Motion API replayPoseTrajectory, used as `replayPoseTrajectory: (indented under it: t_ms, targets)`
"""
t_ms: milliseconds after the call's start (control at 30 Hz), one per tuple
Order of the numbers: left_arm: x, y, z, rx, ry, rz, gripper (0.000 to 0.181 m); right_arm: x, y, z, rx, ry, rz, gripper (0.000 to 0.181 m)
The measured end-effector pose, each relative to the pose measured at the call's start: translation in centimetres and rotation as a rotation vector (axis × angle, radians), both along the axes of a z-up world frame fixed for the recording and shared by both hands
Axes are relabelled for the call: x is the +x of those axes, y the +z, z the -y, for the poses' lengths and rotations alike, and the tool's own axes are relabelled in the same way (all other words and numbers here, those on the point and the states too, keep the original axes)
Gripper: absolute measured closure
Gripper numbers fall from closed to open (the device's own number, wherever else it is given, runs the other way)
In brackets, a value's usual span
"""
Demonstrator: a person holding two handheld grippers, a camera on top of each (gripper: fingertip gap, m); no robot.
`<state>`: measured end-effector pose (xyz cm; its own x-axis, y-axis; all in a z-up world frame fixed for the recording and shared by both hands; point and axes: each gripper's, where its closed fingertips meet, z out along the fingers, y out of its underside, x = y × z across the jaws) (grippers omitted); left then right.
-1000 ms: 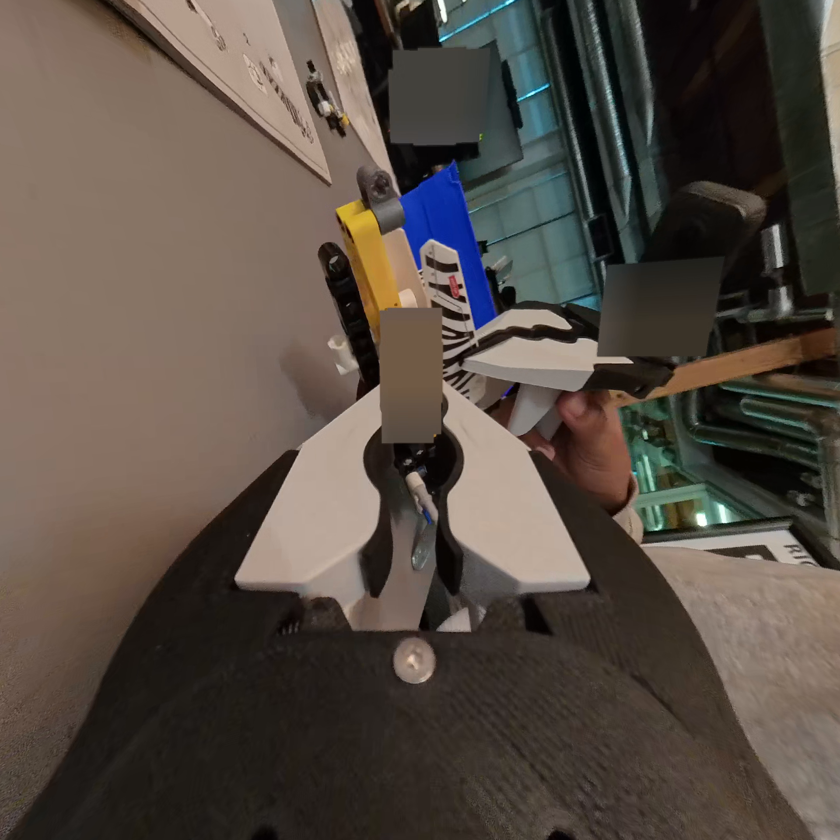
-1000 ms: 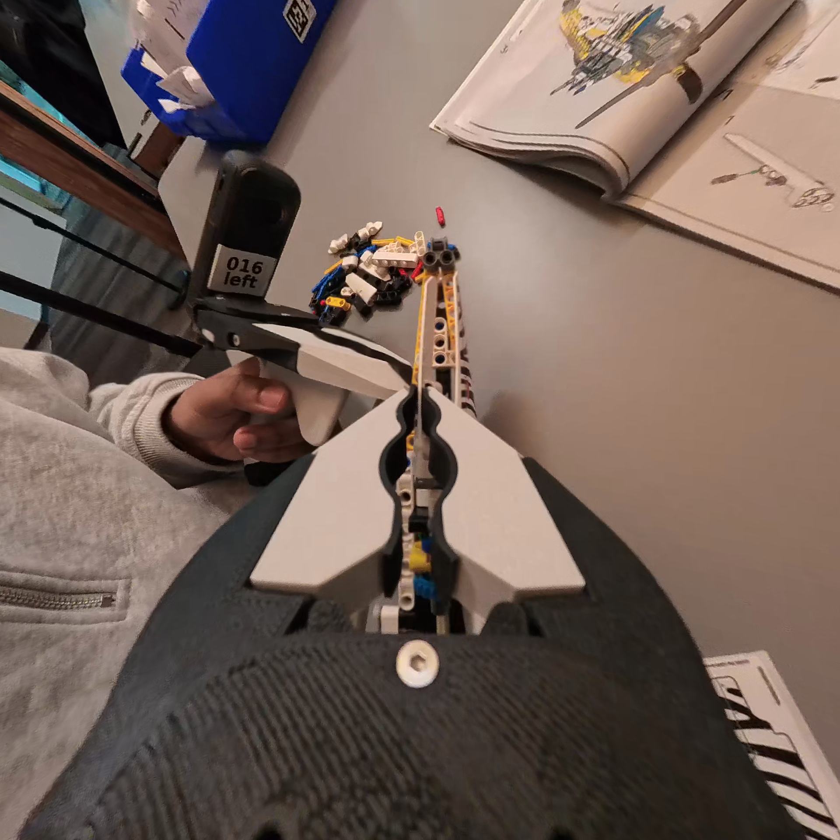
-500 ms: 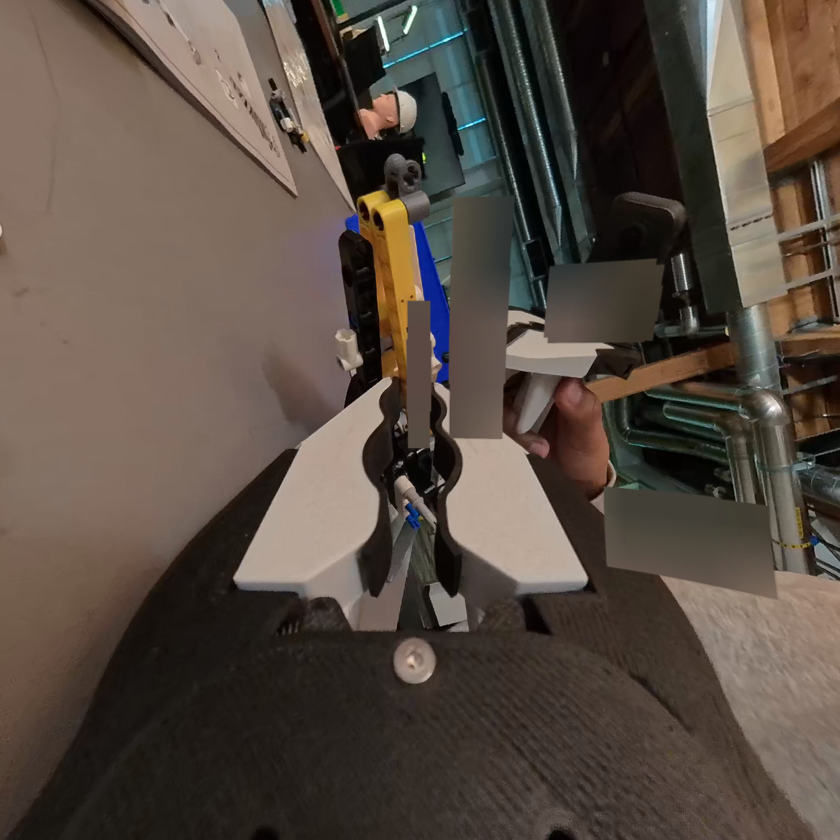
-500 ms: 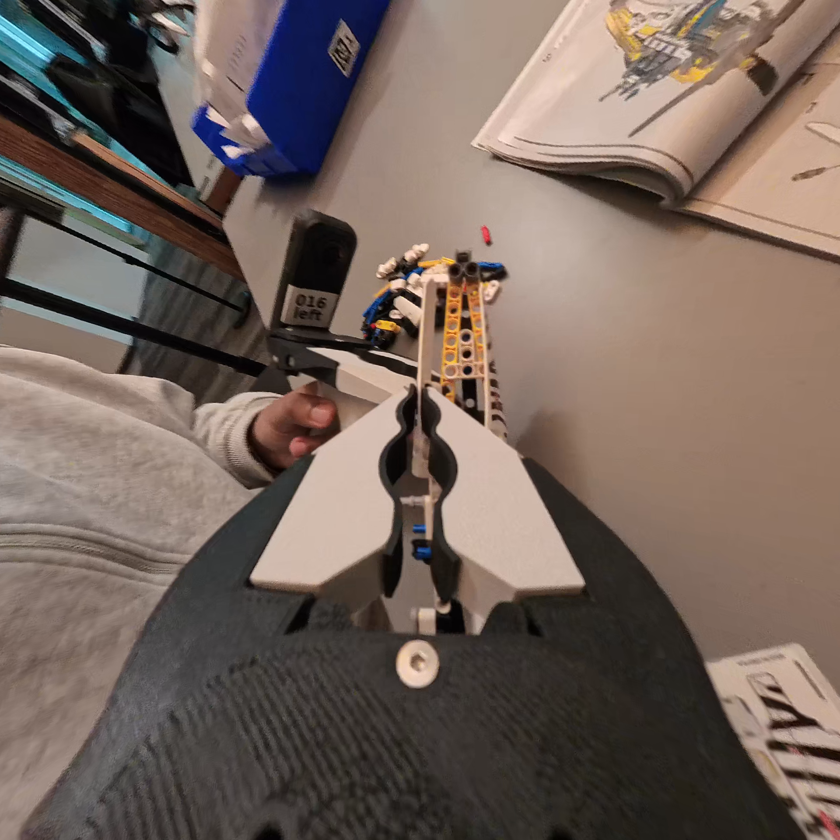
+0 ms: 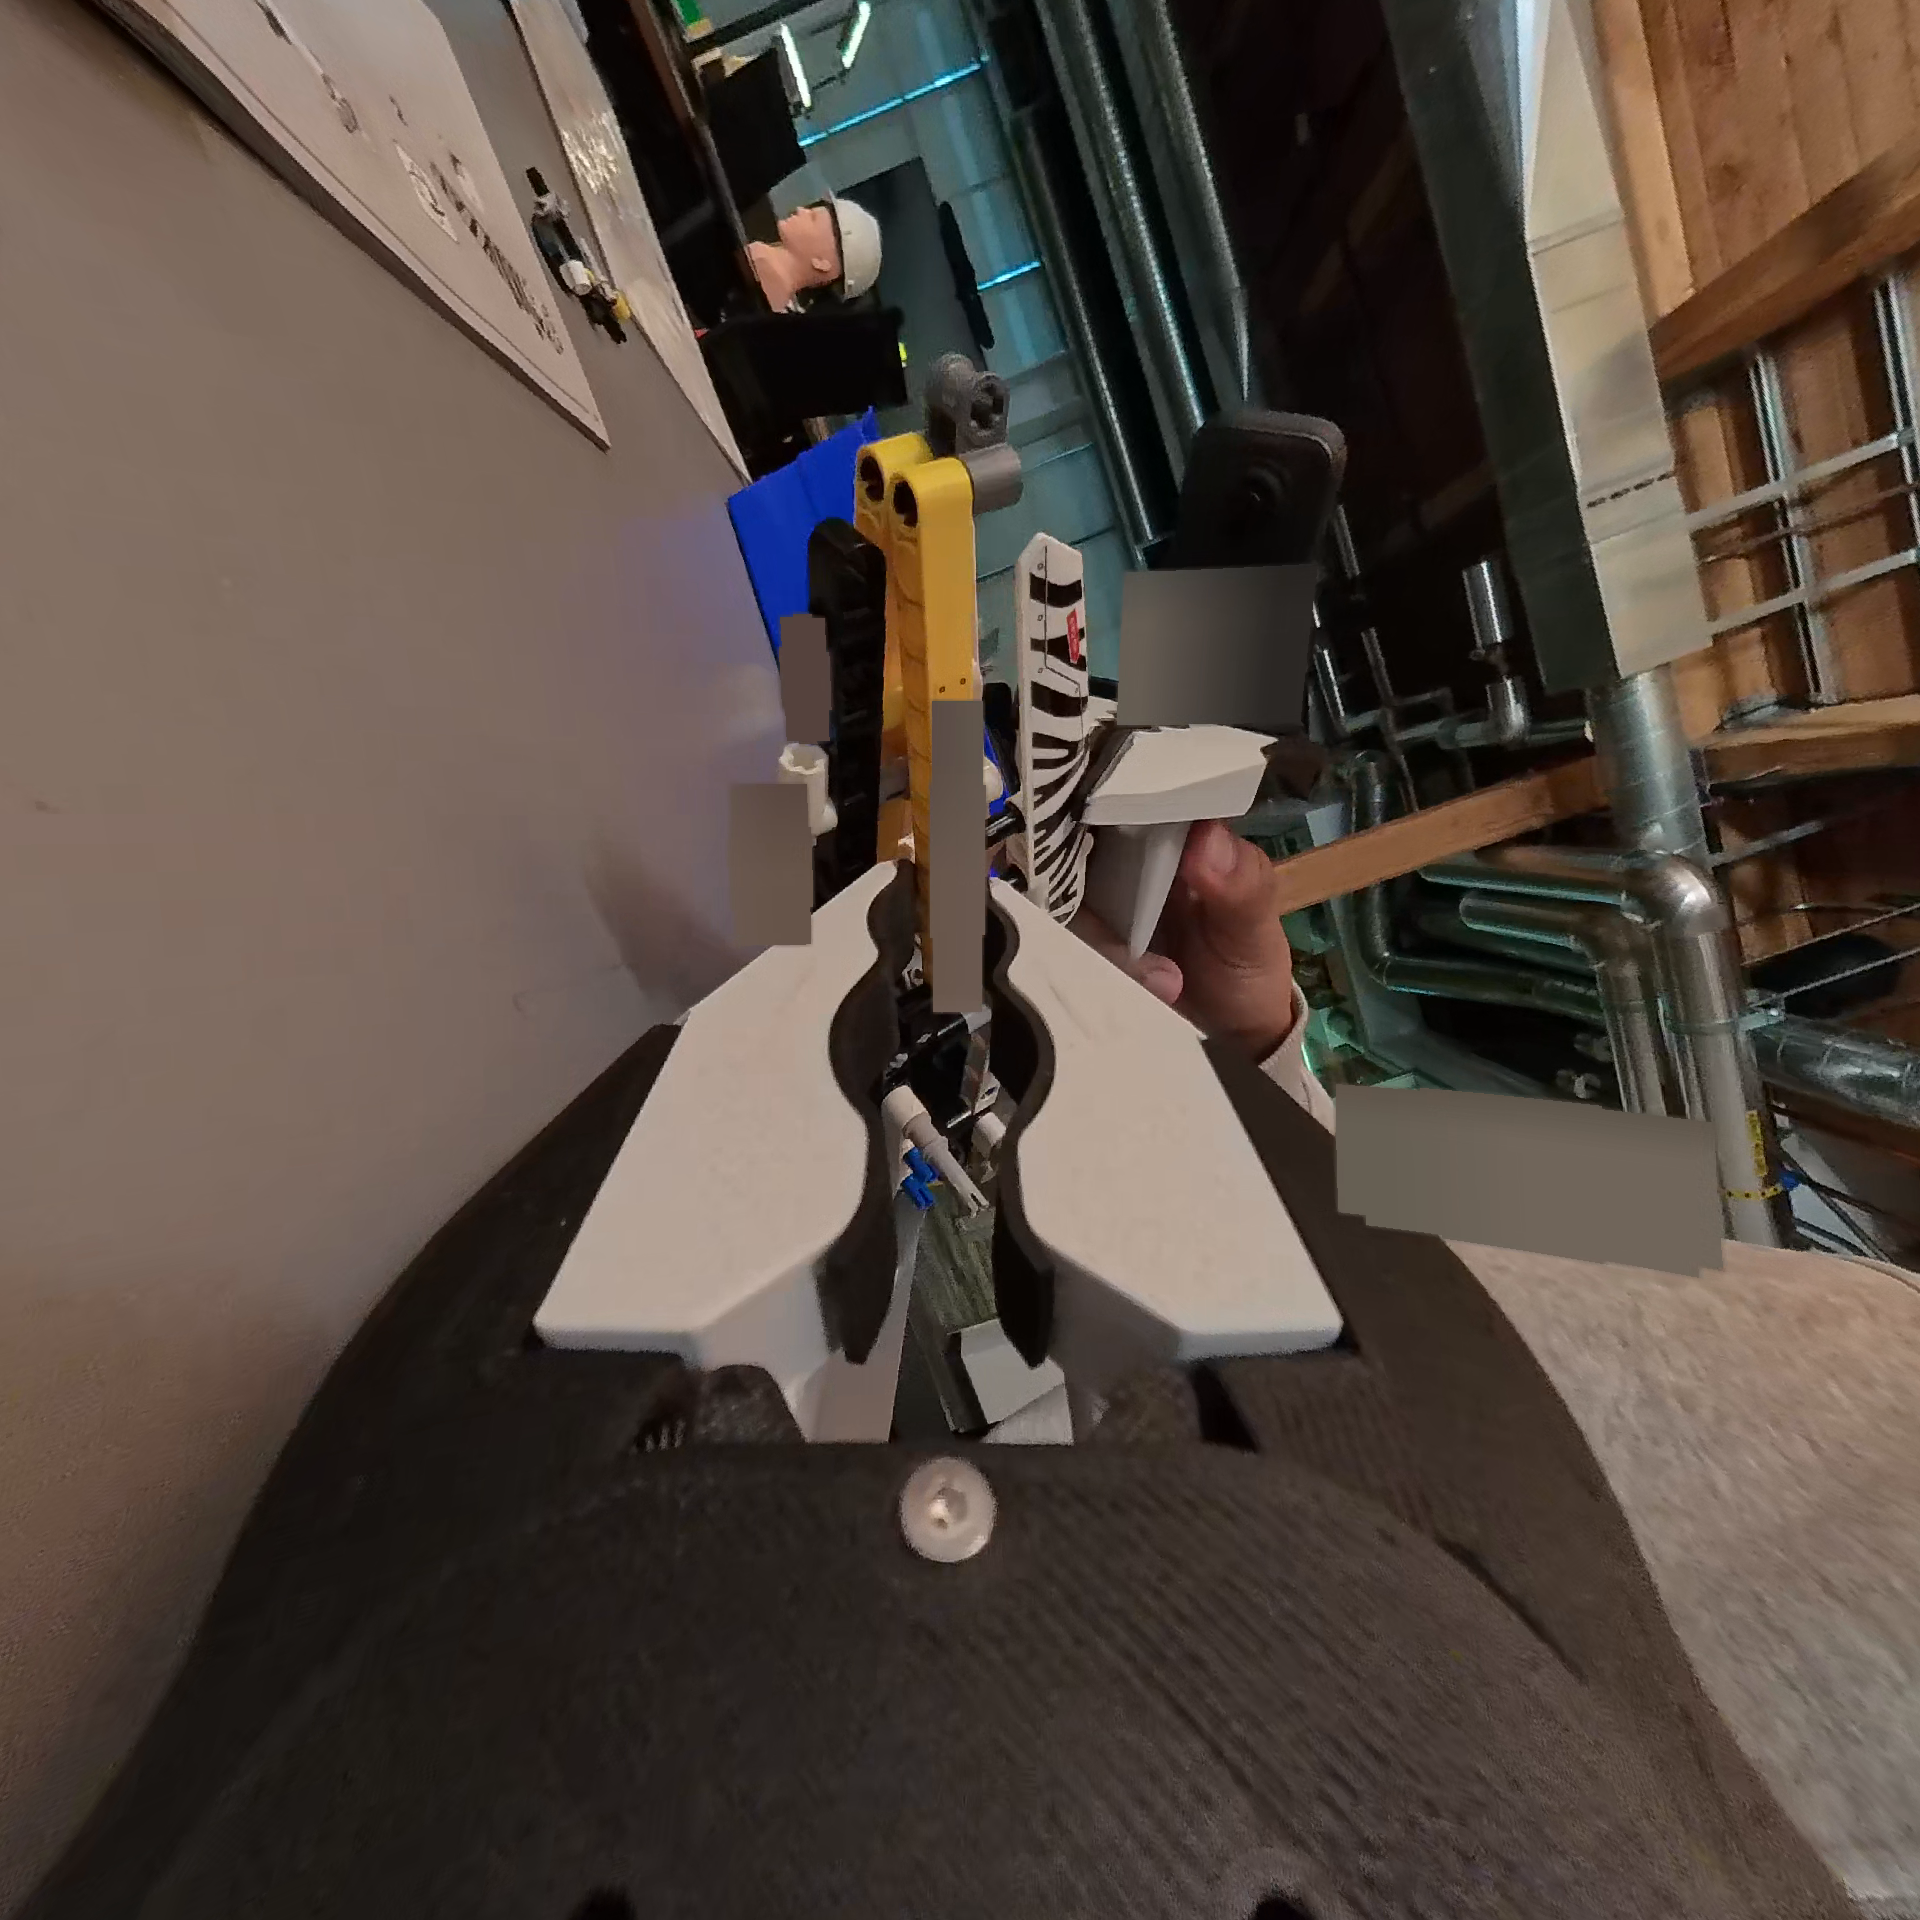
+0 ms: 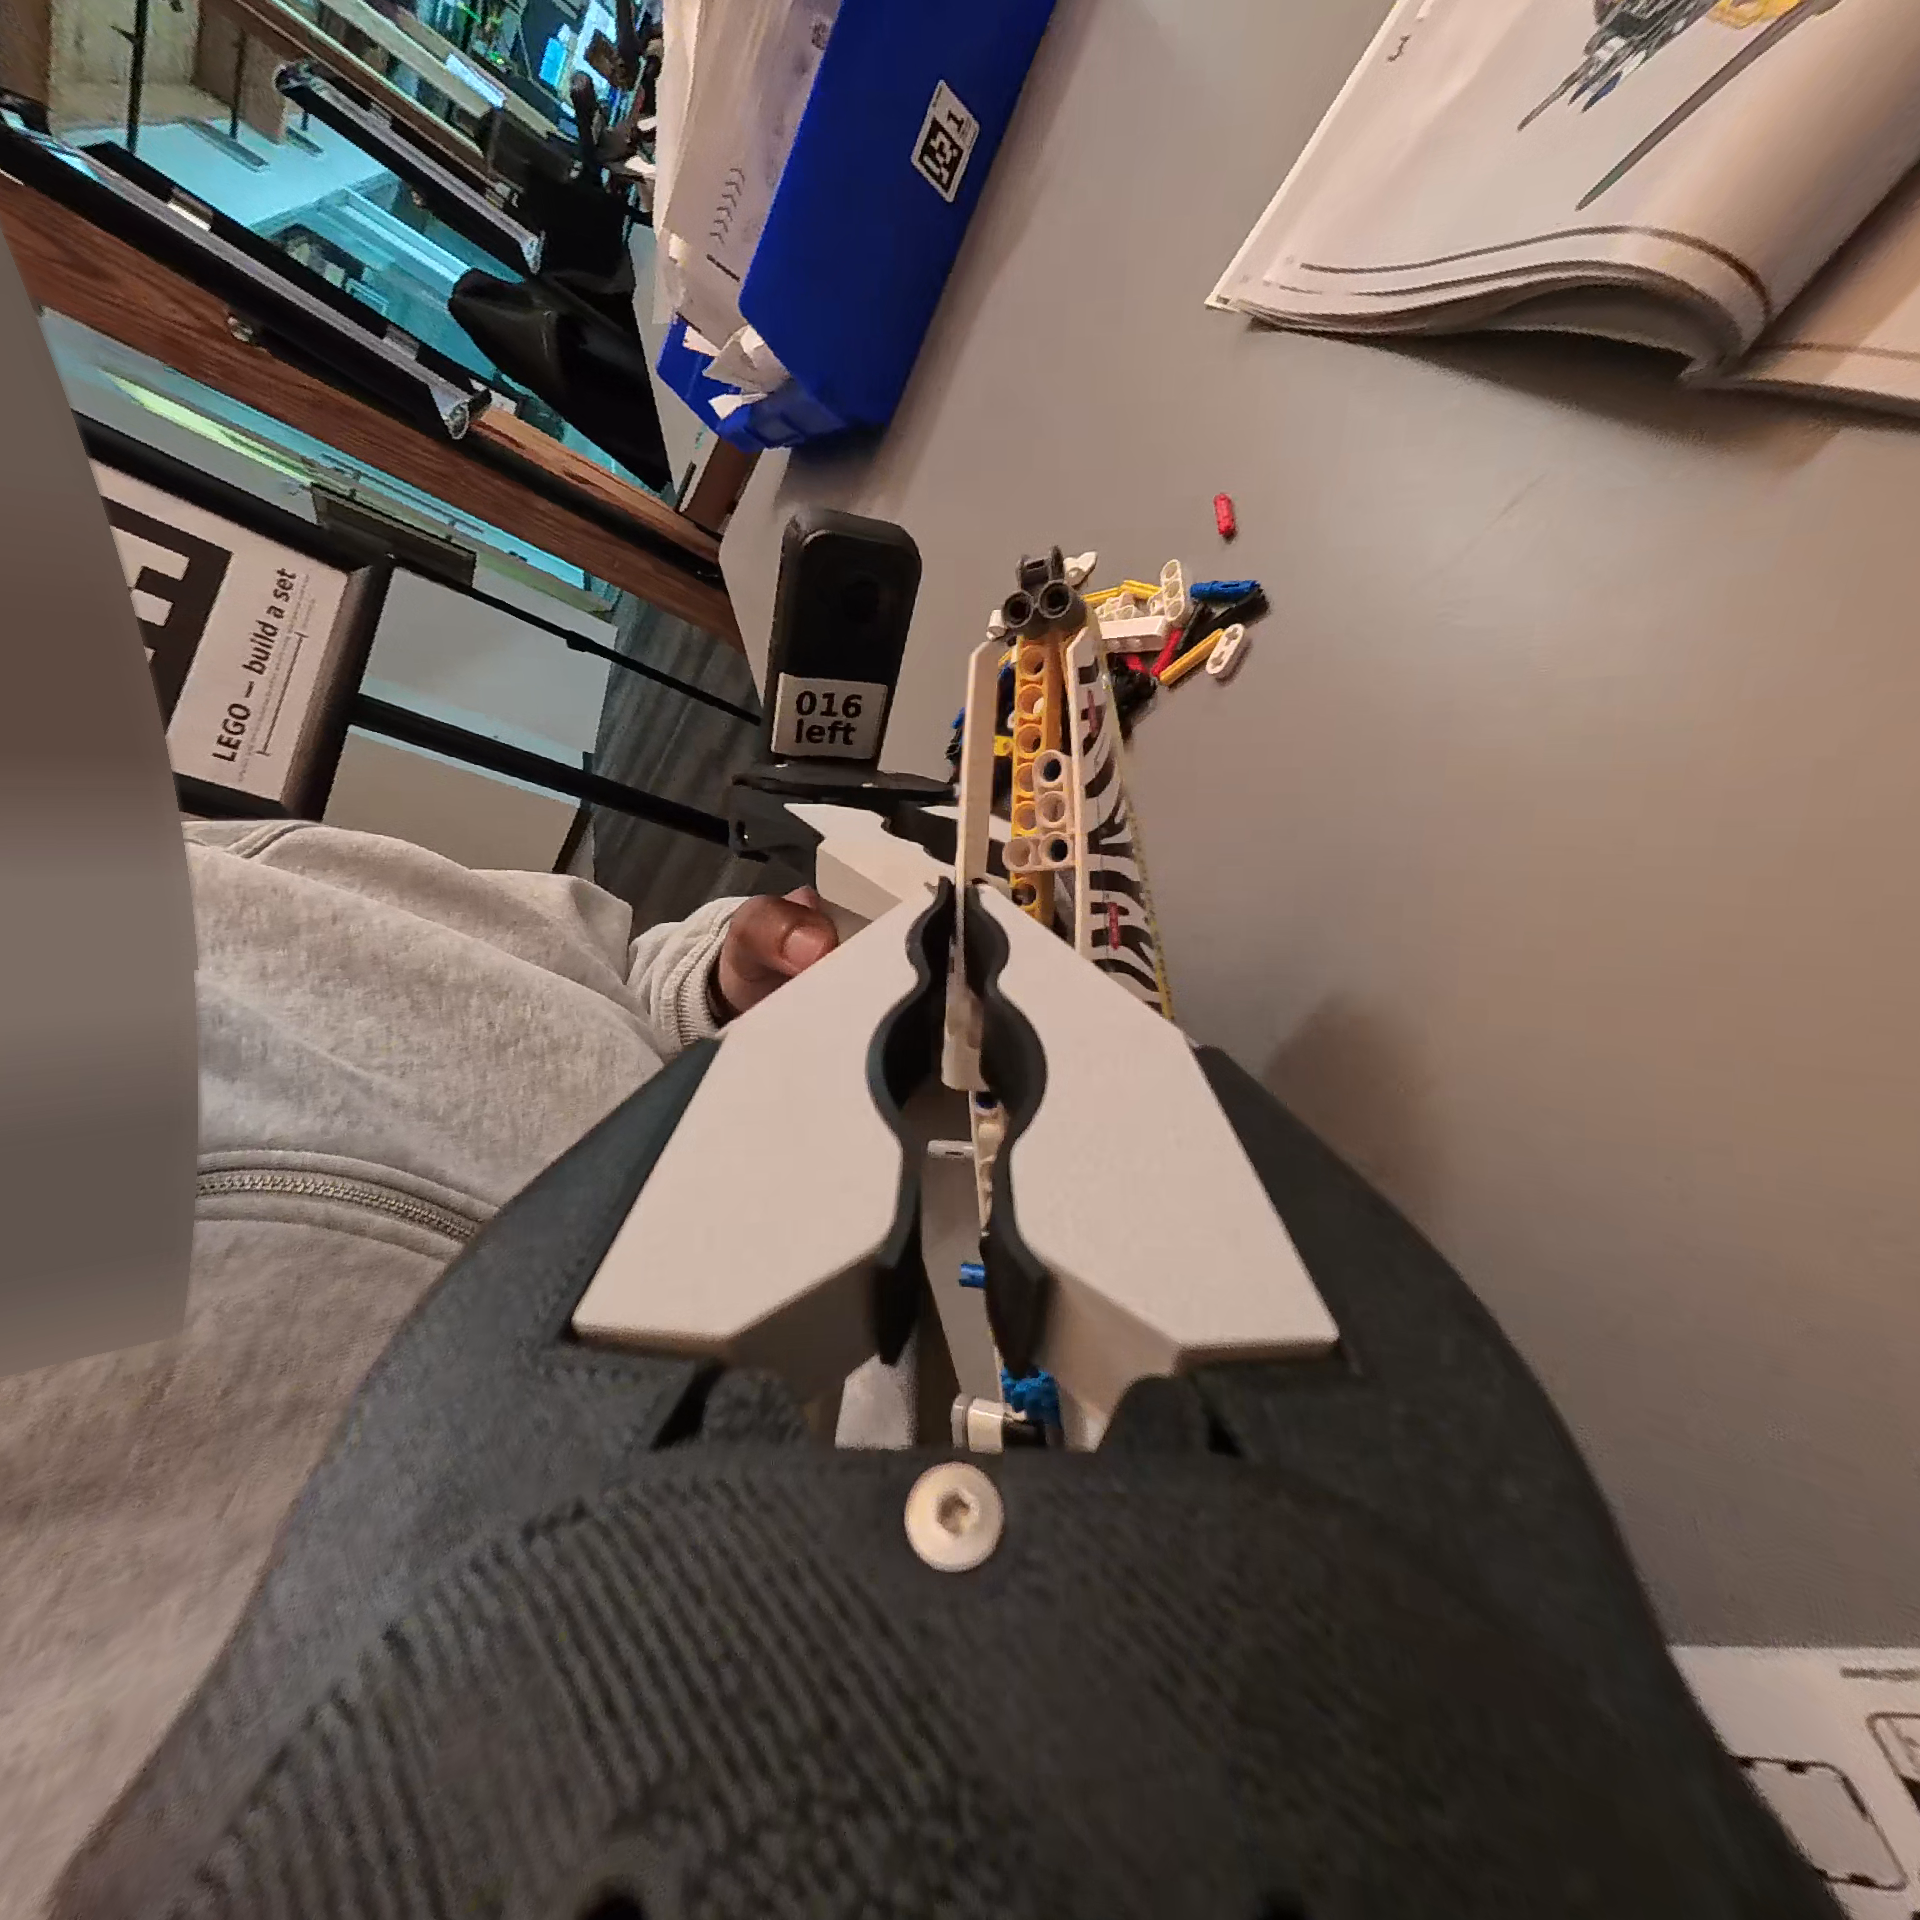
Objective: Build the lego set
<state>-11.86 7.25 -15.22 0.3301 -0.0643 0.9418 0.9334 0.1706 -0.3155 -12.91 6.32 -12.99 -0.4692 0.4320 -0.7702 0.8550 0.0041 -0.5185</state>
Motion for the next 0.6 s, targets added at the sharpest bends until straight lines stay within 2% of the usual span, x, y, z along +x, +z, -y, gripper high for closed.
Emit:
replayPoseTrajectory:
  t_ms: [133,533,567,600]
  targets:
    - [0.1,0.4,0.0,0.033,-0.011,0.001,0.172,0.0,-0.1,-0.2,0.004,0.012,-0.011,0.181]
    - [0.3,0.1,-0.3,-0.002,-0.013,-0.018,0.172,0.2,-0.5,-0.4,-0.033,-0.023,0.017,0.181]
    - [0.5,0.5,-0.3,0.024,-0.024,-0.033,0.162,0.2,-0.5,-0.5,-0.033,-0.028,0.024,0.181]
    - [1.0,1.6,0.0,0.102,-0.043,-0.061,0.137,0.2,-0.6,-0.5,-0.032,-0.031,0.027,0.181]
